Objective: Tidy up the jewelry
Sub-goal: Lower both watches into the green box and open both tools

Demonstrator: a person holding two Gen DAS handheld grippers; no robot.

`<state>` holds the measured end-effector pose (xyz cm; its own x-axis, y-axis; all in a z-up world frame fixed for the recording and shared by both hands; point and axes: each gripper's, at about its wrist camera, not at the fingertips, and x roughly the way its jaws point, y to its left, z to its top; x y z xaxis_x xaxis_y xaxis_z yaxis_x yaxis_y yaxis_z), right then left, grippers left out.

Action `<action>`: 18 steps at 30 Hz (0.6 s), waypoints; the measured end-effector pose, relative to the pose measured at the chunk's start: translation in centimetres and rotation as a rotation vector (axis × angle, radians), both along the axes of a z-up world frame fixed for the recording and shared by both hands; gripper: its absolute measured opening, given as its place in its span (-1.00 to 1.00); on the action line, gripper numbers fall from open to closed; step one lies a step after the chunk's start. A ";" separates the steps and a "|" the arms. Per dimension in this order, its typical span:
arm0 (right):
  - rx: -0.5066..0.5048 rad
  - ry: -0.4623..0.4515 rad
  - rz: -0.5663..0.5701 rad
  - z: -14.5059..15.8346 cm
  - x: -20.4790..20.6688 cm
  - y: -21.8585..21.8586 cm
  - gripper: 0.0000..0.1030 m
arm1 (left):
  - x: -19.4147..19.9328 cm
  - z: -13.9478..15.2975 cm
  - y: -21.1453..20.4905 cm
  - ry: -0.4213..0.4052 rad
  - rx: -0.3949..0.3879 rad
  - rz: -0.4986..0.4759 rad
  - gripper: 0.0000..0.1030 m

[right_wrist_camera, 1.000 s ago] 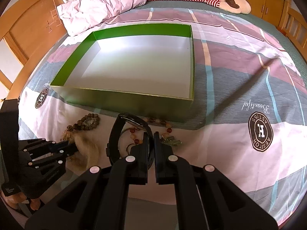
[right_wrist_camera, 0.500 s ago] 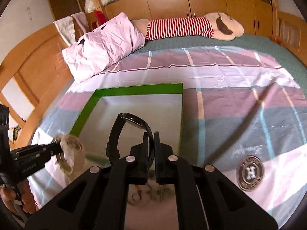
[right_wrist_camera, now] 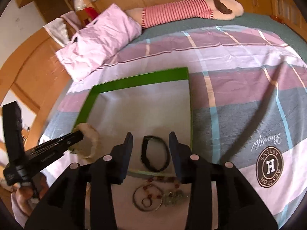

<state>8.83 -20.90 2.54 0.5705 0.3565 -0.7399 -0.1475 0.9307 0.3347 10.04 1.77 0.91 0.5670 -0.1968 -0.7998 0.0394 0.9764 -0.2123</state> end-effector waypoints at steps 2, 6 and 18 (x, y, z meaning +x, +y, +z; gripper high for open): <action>-0.003 -0.004 0.014 0.4 -0.9 -0.1 -0.24 | -0.6 0.5 0.1 -0.013 -0.003 0.002 -0.18; 0.002 0.021 0.020 0.4 -1.9 -0.4 -0.24 | -0.8 0.6 0.4 -0.010 -0.005 0.023 -0.11; -0.205 0.266 0.095 -5.3 -2.3 1.5 -0.25 | -4.4 -4.0 1.5 0.246 0.043 0.028 0.00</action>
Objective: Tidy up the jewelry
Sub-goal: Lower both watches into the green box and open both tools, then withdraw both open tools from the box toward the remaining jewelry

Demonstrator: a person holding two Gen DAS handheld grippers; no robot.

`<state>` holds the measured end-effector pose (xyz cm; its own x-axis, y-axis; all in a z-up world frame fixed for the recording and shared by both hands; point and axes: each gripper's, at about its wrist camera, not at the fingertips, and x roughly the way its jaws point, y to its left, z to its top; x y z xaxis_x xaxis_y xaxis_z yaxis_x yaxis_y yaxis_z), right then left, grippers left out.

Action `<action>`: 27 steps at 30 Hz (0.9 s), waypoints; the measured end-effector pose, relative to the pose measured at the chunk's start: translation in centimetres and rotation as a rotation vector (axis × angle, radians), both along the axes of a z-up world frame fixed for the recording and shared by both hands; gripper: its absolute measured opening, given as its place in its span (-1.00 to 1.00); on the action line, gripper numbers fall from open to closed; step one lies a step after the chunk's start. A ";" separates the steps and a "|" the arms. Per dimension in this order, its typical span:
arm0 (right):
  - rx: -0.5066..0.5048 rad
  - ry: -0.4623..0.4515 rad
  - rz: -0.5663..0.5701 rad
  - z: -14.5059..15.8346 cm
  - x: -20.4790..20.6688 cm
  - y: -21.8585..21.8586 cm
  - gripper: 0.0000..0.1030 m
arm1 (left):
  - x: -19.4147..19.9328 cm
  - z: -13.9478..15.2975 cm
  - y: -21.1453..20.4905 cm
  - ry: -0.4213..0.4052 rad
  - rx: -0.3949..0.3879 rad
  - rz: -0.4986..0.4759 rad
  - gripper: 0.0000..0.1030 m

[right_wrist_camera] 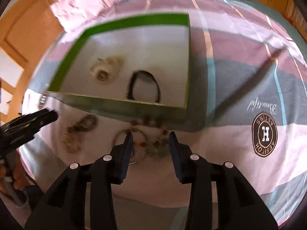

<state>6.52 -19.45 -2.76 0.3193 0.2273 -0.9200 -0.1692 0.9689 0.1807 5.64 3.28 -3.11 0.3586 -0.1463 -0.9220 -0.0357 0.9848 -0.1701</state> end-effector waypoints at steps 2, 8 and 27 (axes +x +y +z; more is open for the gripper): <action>-0.025 0.030 -0.031 -1.4 0.5 -0.2 -0.27 | 0.1 -0.5 -0.1 0.017 0.004 -0.006 0.05; -0.040 0.095 -0.024 -3.3 0.6 0.0 -0.47 | 0.1 -1.1 -1.1 0.027 0.034 -0.043 0.30; -0.031 0.158 0.047 -4.0 -1.3 0.9 -0.23 | 1.7 -3.4 -3.3 0.077 0.072 -0.078 0.48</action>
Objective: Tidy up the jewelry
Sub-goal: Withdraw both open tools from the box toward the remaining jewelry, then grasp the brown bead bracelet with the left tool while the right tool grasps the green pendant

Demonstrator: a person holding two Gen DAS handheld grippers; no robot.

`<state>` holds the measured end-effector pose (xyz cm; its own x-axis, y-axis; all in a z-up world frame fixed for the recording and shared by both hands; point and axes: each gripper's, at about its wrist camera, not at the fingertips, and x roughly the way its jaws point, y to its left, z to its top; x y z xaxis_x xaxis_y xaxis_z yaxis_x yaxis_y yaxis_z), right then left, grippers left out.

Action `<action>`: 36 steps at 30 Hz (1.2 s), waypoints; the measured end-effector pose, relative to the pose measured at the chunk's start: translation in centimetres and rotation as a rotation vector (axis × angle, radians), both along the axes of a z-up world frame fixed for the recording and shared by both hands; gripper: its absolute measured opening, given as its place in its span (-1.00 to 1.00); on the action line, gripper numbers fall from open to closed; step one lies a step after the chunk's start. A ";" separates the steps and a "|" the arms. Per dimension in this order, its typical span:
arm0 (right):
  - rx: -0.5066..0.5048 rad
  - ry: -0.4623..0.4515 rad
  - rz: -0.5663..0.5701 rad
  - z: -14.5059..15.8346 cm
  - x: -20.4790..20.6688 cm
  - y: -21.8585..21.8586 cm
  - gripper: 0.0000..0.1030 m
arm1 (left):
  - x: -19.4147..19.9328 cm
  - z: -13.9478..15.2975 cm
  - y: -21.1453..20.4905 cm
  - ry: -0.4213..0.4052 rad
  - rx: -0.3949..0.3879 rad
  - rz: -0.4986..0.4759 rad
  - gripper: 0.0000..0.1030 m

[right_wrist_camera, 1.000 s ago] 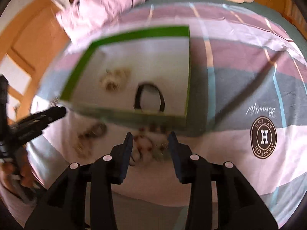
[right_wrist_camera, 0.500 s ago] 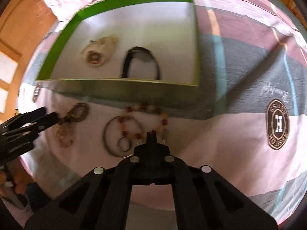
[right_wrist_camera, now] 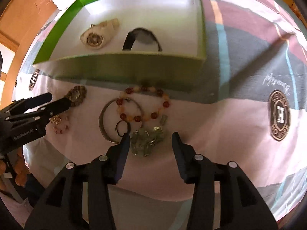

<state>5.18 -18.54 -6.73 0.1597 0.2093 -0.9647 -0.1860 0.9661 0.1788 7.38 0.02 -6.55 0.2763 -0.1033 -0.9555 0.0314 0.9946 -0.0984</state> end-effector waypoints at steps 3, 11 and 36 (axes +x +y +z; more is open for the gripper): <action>0.009 -0.030 0.022 0.4 -0.3 0.7 -0.90 | 0.4 -0.4 -0.2 0.009 -0.005 0.005 0.48; 0.029 -0.094 0.025 2.3 -0.4 1.1 -0.90 | 0.8 -1.2 -1.2 0.027 -0.024 -0.002 -0.17; 0.056 -0.059 -0.106 2.4 0.9 -2.8 -0.62 | -0.4 0.6 0.8 0.002 -0.083 0.020 0.08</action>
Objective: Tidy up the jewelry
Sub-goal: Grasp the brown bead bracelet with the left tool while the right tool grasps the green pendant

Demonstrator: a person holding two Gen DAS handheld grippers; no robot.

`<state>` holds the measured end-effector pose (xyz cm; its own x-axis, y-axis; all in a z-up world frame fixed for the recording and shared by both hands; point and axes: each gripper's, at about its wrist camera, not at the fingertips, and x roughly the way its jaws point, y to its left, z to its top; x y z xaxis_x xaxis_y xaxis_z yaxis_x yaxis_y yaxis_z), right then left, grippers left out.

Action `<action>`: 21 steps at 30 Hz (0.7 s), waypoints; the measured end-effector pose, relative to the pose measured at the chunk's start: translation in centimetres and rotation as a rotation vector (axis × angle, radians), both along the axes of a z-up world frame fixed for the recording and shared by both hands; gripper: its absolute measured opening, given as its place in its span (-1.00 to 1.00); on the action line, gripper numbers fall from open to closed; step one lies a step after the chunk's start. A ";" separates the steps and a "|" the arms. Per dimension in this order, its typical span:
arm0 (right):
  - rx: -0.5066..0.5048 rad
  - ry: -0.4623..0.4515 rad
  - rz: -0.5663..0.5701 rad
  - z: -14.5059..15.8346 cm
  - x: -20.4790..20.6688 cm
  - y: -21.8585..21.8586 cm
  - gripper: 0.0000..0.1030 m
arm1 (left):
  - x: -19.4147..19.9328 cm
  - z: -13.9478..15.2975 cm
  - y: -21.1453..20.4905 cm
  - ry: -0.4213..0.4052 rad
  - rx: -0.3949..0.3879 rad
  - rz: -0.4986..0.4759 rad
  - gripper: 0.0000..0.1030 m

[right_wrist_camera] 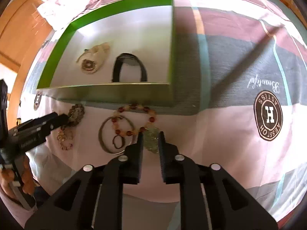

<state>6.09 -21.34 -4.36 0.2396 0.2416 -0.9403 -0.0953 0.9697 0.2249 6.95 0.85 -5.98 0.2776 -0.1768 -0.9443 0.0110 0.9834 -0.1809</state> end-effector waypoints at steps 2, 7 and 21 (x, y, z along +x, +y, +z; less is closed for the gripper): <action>-0.006 0.000 -0.016 -0.1 0.1 -0.3 -0.50 | 0.0 -0.4 -0.5 0.012 0.015 -0.014 0.09; -0.002 0.013 -0.020 -0.6 0.3 -0.3 -0.45 | 0.3 -1.7 -1.0 0.049 0.052 -0.017 0.10; -0.068 -0.050 0.089 -0.6 -0.5 2.7 -0.73 | 0.4 -1.1 -1.3 0.019 0.050 0.005 -0.79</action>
<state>5.62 -18.64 -4.98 0.2672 0.2001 -0.9426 -0.1911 0.9698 0.1517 7.33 -0.44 -7.05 0.2600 -0.1281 -0.9571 0.0032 0.9913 -0.1318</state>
